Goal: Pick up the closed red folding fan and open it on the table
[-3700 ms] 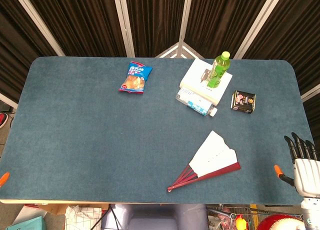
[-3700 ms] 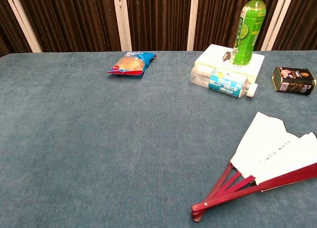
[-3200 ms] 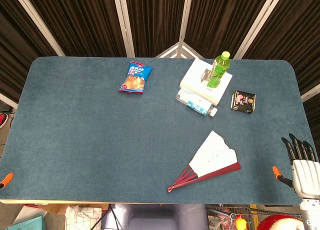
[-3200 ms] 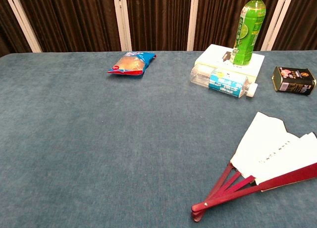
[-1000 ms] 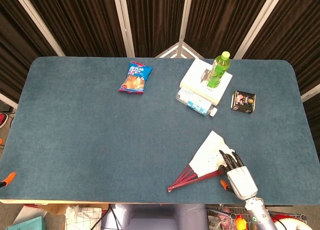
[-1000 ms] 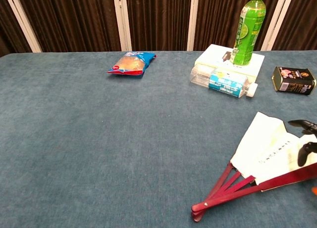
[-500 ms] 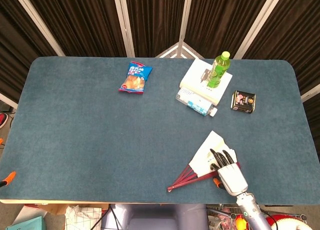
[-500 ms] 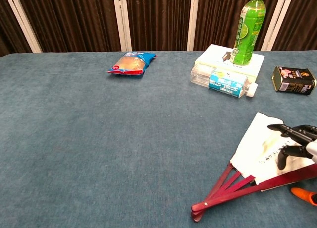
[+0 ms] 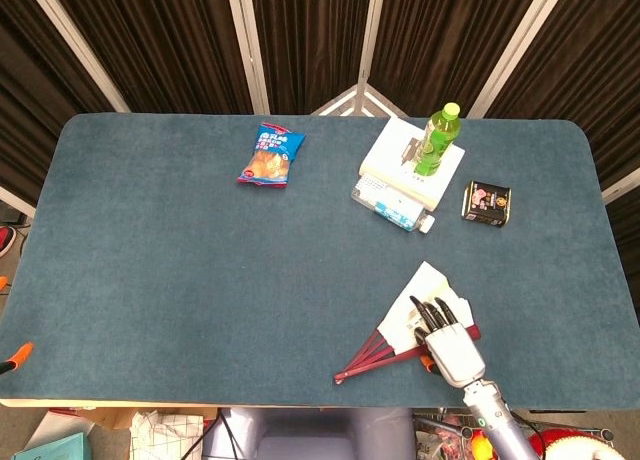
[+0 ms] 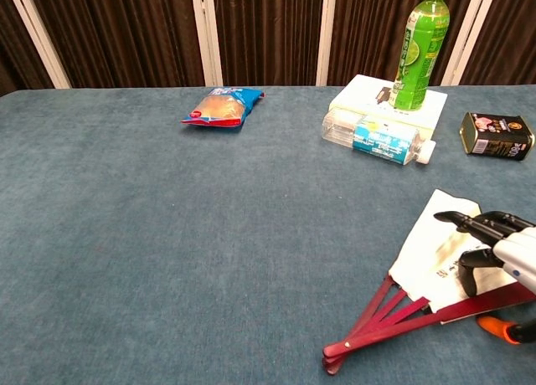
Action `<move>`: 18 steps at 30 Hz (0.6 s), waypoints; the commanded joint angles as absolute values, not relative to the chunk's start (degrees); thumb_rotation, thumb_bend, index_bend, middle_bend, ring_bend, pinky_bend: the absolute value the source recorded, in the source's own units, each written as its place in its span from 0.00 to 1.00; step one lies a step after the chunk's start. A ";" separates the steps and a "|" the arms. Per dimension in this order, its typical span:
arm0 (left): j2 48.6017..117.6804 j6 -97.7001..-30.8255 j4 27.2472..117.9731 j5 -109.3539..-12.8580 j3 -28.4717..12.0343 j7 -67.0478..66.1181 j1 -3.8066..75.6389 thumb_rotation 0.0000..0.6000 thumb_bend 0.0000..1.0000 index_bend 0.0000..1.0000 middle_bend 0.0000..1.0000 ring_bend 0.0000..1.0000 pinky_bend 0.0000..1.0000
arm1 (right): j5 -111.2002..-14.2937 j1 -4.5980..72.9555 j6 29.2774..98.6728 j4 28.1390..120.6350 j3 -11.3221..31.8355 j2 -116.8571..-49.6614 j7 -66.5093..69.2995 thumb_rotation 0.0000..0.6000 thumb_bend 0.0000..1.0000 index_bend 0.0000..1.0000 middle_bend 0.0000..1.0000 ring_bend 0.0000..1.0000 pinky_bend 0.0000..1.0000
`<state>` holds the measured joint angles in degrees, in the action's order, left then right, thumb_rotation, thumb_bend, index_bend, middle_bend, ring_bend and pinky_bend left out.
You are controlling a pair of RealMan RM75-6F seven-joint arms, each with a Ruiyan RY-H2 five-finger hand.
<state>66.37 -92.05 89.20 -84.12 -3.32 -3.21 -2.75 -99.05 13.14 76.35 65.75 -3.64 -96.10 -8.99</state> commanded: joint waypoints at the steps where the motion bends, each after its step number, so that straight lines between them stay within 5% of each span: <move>1: 66.37 -92.08 89.22 -84.14 -3.30 -3.24 -2.75 1.00 0.07 0.12 0.00 0.00 0.00 | -98.92 13.52 76.11 65.69 -3.47 -96.29 -9.02 1.00 0.27 0.51 0.06 0.16 0.12; 18: 66.32 -92.01 89.31 -84.00 -3.27 -3.24 -2.71 1.00 0.07 0.12 0.00 0.00 0.00 | -98.88 15.86 78.58 70.92 -1.33 -91.49 -7.61 1.00 0.38 0.72 0.10 0.19 0.14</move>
<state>66.33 -92.02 89.31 -83.99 -3.28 -3.23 -2.72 -98.94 15.72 78.31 70.53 -1.42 -91.96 -7.97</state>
